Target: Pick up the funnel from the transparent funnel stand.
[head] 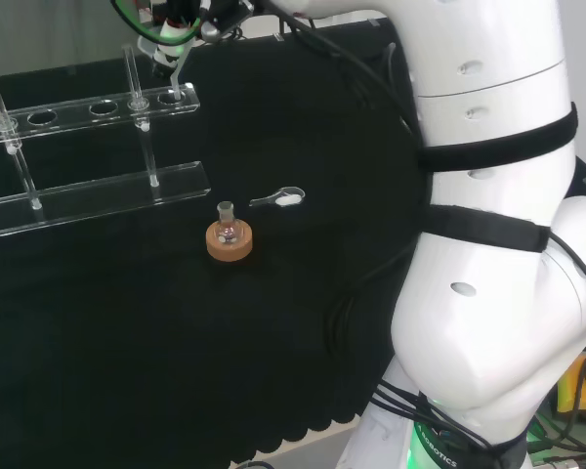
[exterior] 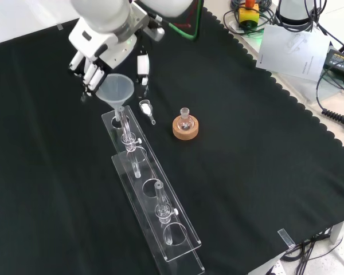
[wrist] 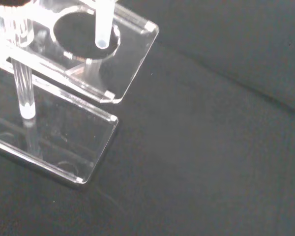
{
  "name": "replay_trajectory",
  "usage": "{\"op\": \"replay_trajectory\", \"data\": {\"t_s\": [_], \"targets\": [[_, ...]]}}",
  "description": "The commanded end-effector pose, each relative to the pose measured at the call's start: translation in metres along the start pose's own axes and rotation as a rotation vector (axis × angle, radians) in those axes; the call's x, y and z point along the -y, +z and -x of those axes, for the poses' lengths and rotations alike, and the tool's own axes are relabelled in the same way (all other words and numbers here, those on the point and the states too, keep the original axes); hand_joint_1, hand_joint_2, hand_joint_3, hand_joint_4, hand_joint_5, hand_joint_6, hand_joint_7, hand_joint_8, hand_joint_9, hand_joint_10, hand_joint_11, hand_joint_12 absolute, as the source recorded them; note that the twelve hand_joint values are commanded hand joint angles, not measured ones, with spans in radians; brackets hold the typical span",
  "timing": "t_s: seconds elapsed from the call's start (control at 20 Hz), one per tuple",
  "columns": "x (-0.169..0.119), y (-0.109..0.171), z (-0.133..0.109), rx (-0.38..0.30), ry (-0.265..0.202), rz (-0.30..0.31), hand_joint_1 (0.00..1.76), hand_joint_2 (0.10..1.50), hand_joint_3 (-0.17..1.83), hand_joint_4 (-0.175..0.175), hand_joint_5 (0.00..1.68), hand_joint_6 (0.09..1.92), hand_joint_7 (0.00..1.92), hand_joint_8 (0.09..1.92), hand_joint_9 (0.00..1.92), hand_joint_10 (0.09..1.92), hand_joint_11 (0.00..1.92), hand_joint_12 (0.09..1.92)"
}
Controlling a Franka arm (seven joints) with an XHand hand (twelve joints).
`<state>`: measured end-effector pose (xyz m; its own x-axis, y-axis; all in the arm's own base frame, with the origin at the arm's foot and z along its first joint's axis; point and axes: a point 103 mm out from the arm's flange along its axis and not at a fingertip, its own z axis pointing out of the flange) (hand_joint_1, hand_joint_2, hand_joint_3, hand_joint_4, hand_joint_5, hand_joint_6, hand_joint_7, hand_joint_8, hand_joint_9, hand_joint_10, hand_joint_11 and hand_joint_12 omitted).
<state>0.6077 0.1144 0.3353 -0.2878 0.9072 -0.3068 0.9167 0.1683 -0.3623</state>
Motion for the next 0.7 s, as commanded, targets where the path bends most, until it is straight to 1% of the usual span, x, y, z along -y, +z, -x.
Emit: {"op": "replay_trajectory", "data": {"t_s": [0.05, 0.4, 0.7], "targets": [[0.04, -0.022, 0.015, -0.028, 0.042, 0.012, 0.65, 0.79, 0.37, -0.048, 0.53, 0.09, 0.6, 0.74, 0.86, 0.61, 0.3, 1.37], [0.079, -0.029, 0.017, -0.037, 0.07, 0.024, 0.65, 0.78, 0.38, -0.049, 0.52, 0.09, 0.6, 0.74, 0.86, 0.61, 0.3, 1.37], [0.114, -0.022, 0.015, -0.045, 0.097, 0.026, 0.65, 0.78, 0.39, -0.049, 0.52, 0.09, 0.59, 0.74, 0.86, 0.61, 0.3, 1.37]]}}
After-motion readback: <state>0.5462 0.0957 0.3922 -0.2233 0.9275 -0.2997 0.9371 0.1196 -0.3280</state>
